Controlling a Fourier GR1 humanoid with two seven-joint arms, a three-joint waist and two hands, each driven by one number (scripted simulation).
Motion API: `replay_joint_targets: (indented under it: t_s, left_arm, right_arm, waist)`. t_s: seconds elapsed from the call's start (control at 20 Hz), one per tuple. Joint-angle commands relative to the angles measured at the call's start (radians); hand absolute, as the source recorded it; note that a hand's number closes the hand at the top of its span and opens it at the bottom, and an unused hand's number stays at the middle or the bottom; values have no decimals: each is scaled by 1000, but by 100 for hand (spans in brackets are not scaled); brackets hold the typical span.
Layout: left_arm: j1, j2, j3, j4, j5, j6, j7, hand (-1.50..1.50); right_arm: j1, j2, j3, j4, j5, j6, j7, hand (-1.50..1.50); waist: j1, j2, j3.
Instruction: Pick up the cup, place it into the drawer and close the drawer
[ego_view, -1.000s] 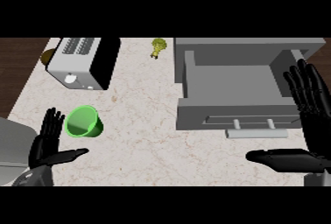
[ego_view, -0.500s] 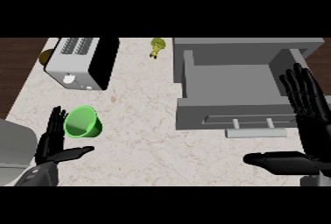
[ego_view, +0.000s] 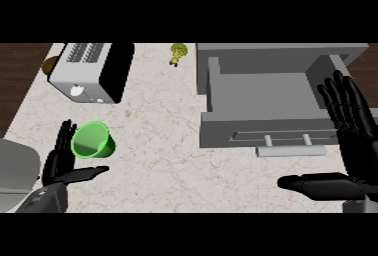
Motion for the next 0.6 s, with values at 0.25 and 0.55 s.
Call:
replay_joint_targets:
  t_s: [0.25,0.55]
  left_arm:
    - [-18,-16,10,-12,23,-168,-69,-150]
    - [-54,-76,10,-28,39,-200,-44,-150]
  right_arm:
    - [42,10,10,-43,-1,0,16,-150]
    - [9,15,6,35,11,1,-36,-150]
  waist:
    - [-8,0,-1]
    - [-2,0,0]
